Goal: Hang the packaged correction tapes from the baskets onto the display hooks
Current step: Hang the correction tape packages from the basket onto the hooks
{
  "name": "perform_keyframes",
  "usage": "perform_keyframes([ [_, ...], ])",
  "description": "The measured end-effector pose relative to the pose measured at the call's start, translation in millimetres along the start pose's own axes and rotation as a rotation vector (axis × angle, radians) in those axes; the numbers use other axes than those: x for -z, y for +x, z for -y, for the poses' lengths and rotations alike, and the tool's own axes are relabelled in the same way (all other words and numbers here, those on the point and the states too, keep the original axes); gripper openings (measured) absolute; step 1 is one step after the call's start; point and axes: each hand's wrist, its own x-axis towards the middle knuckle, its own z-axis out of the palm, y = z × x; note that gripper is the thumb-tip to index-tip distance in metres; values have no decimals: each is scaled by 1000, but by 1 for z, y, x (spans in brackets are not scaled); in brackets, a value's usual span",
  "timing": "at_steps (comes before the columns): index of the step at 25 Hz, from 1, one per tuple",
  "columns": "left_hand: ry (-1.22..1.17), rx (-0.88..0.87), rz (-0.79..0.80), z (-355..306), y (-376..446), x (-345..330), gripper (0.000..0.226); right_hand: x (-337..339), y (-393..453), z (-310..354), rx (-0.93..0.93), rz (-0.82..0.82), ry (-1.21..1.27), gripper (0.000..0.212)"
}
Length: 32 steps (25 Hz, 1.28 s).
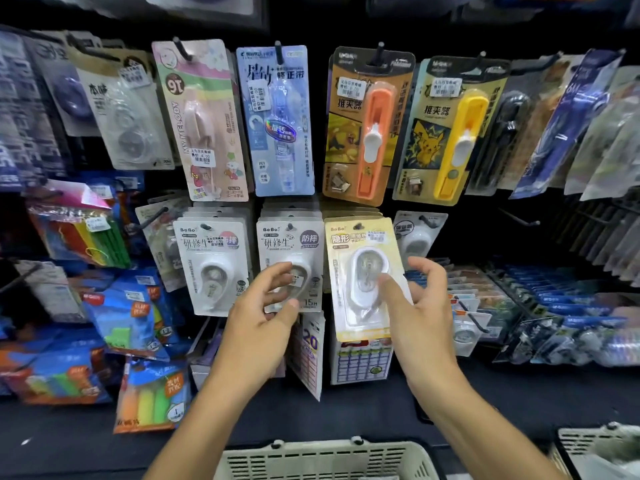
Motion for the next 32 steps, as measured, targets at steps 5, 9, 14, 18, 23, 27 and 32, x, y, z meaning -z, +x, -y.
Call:
perform_keyframes([
  [5, 168, -71, -12, 3, -1, 2, 45, 3, 4, -13, -290, 60, -113, 40],
  [9, 506, -215, 29, 9, 4, 5, 56, 14, -4, -31, -283, 49, -323, 38],
  [14, 1054, -296, 164, 30, 20, 9, 79, 6, 31, -46, 735, 423, -1335, 78],
  [18, 1094, -331, 227, 41, 25, 5, 87, -14, 83, -42, 725, 492, -1576, 82],
  [23, 1112, -348, 243, 43, 26, 4, 88, -31, 104, -36, 813, 431, -1567, 78],
  [27, 1127, -314, 242, 44, 27, 8, 82, -28, 100, -47, 800, 388, -1602, 77],
  [32, 1130, -277, 195, 46, 21, 9, 81, -29, 85, -42, 765, 351, -1456, 73],
])
